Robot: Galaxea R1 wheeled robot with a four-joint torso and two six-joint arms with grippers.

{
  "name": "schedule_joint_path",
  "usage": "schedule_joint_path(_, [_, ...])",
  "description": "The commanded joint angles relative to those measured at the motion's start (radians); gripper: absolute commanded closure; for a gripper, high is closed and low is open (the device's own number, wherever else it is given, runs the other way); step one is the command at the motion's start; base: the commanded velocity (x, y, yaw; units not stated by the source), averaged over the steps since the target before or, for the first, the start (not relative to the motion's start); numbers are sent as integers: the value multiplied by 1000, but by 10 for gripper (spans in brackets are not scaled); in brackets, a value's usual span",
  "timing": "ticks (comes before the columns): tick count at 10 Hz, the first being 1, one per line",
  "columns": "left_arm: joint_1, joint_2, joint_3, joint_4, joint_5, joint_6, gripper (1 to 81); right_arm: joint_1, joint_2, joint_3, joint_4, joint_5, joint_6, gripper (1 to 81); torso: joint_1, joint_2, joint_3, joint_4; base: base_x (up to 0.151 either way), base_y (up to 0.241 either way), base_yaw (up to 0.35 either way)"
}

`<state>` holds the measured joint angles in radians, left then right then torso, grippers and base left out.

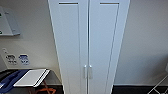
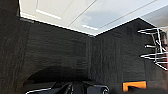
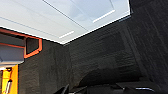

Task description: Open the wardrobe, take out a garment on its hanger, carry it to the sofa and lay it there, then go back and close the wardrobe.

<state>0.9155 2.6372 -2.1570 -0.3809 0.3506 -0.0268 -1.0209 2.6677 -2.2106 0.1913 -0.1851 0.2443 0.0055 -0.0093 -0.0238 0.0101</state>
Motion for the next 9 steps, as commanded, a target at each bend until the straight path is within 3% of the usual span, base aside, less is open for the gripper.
schedule_joint_path(1, [114,-2,23,-3,-174,99,10,-43,122,-150,-156,-37,-2,10,0,0,0,0,0,0,0])
schedule_joint_path(3, [232,15,23,29,-255,116,10,-142,197,-246,-258,-37,-2,10,0,0,0,0,0,0,0])
schedule_joint_path(5, [334,41,8,85,-380,116,10,-235,247,-316,-303,10,-2,10,0,0,1,0,0,0,0])
schedule_joint_path(9, [452,193,-182,112,-412,116,10,-368,263,-329,-420,133,-2,10,-2,-1,2,0,0,0,0])
